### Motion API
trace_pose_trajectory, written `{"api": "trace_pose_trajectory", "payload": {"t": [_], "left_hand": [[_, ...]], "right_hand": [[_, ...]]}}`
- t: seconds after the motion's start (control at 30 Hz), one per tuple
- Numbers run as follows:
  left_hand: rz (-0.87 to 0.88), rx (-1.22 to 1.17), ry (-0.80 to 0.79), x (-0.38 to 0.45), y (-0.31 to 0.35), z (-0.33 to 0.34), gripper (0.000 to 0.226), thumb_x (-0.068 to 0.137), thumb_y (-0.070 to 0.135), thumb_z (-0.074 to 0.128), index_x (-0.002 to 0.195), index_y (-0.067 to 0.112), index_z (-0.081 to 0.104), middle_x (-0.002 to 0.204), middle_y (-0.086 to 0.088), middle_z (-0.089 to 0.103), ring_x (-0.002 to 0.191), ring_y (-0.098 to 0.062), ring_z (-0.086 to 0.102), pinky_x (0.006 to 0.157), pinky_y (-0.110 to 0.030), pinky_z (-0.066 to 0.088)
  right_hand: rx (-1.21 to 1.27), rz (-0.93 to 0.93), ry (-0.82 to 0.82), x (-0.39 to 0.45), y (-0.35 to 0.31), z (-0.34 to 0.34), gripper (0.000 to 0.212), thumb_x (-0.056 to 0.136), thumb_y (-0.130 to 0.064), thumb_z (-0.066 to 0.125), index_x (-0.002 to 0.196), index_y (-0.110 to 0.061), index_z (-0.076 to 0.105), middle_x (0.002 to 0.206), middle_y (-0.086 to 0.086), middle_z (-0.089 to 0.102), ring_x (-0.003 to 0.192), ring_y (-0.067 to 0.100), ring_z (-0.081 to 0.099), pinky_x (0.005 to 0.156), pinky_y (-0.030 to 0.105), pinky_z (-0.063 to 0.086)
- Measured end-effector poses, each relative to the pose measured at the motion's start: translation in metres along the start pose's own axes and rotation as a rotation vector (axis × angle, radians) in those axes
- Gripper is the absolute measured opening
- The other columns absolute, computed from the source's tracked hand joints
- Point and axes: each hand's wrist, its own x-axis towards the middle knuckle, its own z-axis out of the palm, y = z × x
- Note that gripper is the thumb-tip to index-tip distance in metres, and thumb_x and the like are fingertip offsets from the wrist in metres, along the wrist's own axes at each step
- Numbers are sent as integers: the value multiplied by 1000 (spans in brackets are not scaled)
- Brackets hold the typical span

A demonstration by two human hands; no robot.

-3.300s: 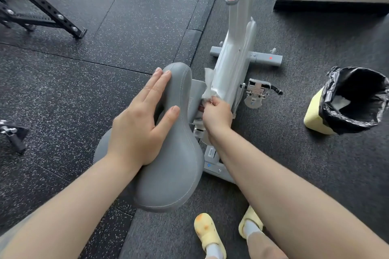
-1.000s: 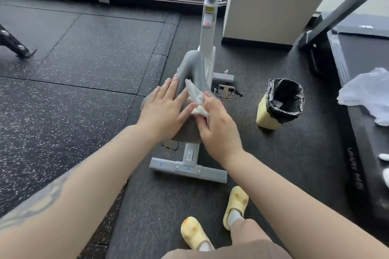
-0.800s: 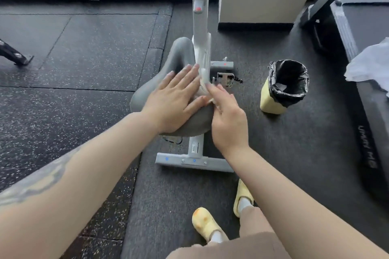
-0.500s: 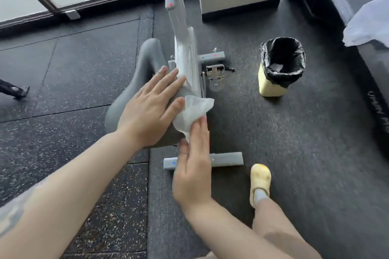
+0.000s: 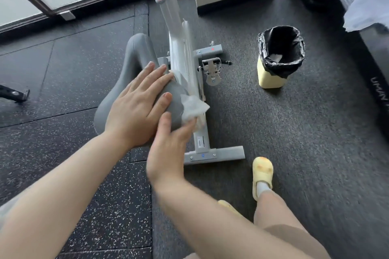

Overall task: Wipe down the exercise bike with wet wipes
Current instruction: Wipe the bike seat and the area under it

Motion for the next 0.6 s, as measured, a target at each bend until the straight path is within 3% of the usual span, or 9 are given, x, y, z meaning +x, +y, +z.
{"api": "trace_pose_trajectory", "payload": {"t": [0.1,0.23,0.33,0.4,0.47,0.6], "left_hand": [[4,8,17,-1,1,1,57,95,51,22,146,31,39,156,16,29,148,-3,12,116,-25,14],[-12,21,20,-1,1,2,57,95,50,21,146,30,40,156,15,30,148,-3,12,118,-26,12],[13,26,23,-3,1,2,57,96,48,22,146,27,40,156,12,30,148,-6,14,121,-30,9],[25,27,33,-3,1,2,58,96,48,23,146,24,40,156,9,32,148,-8,15,121,-33,9],[16,32,51,-3,1,2,60,96,48,23,145,19,41,155,5,35,148,-11,16,121,-35,8],[1,67,70,-3,0,1,63,95,49,25,144,12,39,153,-3,38,149,-17,17,121,-41,8]], "right_hand": [[165,96,-6,36,-6,-9,56,101,-46,33,145,-11,33,146,2,43,124,6,43,104,19,33],[112,-58,-80,-7,-2,-5,77,84,-60,37,149,-23,19,150,-12,30,135,-1,32,115,28,26],[130,21,-32,31,-12,-8,79,75,-66,38,138,-18,43,138,2,51,128,14,48,111,40,35],[114,157,-192,75,-36,-22,65,86,-64,34,118,-16,63,116,10,67,111,23,62,104,44,44],[92,253,-421,101,-52,-30,61,95,-58,28,106,-15,70,101,9,73,96,22,68,96,39,50],[-179,20,-418,105,-35,-24,72,78,-73,36,124,-25,63,120,-2,68,116,16,60,108,42,39]]}}
